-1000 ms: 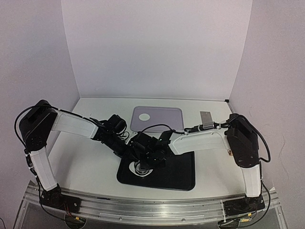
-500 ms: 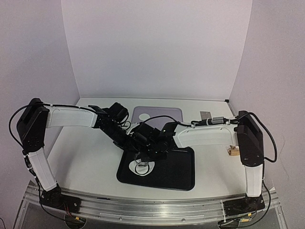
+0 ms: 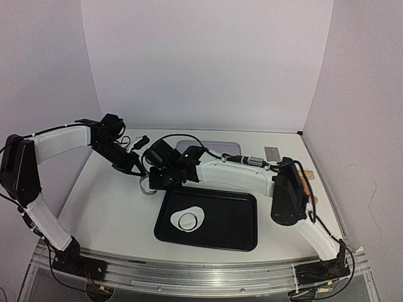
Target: Roll out the dumpling wrappers from the dough
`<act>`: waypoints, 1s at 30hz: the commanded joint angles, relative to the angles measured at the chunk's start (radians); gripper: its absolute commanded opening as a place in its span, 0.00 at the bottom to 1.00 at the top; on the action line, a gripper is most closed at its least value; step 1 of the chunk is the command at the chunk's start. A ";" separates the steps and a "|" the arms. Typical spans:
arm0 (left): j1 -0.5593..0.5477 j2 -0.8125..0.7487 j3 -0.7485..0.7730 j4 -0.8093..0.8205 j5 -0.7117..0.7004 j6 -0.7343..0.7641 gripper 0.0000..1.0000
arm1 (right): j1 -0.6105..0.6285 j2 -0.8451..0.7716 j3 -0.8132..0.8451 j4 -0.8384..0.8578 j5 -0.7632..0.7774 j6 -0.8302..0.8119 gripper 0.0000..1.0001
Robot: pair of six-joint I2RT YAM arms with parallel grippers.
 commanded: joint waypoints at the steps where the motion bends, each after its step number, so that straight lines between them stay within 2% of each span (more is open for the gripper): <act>1: 0.108 -0.064 -0.041 -0.034 0.052 0.192 0.00 | 0.081 0.131 0.160 0.152 -0.185 0.025 0.00; 5: 0.186 -0.061 -0.128 -0.034 0.018 0.280 0.00 | 0.102 0.152 0.128 0.240 -0.190 0.050 0.00; 14: 0.194 -0.044 -0.274 0.094 0.018 0.324 0.00 | 0.121 0.211 0.130 0.270 -0.207 0.064 0.00; 19: 0.193 -0.004 -0.299 0.141 0.017 0.337 0.00 | 0.126 0.217 0.129 0.280 -0.211 0.056 0.00; 24: 0.193 0.037 -0.320 0.166 -0.002 0.373 0.00 | 0.126 0.186 0.112 0.291 -0.217 0.028 0.23; 30: 0.193 0.031 -0.320 0.163 0.009 0.393 0.00 | 0.126 0.145 0.096 0.303 -0.212 -0.008 0.35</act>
